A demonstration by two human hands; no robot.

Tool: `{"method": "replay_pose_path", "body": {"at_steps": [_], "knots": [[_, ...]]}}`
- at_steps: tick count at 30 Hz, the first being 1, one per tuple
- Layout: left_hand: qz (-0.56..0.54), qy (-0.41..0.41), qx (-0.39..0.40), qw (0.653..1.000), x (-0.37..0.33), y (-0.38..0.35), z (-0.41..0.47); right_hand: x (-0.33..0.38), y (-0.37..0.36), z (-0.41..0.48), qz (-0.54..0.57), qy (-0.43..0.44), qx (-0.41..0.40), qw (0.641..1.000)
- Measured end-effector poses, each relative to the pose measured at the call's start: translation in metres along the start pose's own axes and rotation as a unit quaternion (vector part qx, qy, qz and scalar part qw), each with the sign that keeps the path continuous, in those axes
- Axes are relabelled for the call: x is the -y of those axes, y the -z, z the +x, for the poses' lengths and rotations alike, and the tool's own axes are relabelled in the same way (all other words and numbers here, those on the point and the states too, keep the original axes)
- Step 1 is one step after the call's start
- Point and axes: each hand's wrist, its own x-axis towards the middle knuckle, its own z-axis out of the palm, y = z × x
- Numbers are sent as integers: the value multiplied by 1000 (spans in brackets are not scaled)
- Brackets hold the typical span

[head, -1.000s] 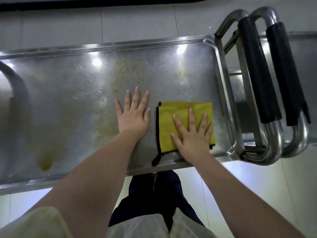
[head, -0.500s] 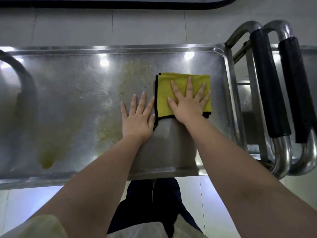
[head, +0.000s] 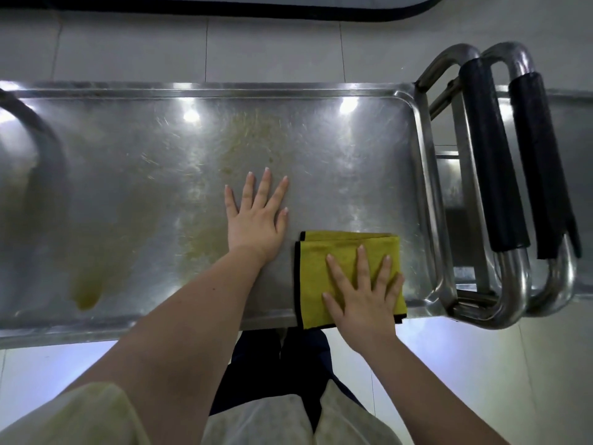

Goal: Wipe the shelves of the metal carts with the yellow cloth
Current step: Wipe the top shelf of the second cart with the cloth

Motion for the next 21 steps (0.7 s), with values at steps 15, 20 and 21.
{"method": "replay_pose_path", "body": {"at_steps": [15, 20, 21], "knots": [[-25, -15, 34, 999, 2, 14, 2, 26, 12, 34, -14, -25, -3, 1000], [-19, -8, 7, 1000, 1, 28, 53, 24, 12, 39, -5, -17, -3, 1000], [-20, 7, 12, 1000, 0, 28, 63, 24, 12, 39, -6, -13, -2, 1000]]}}
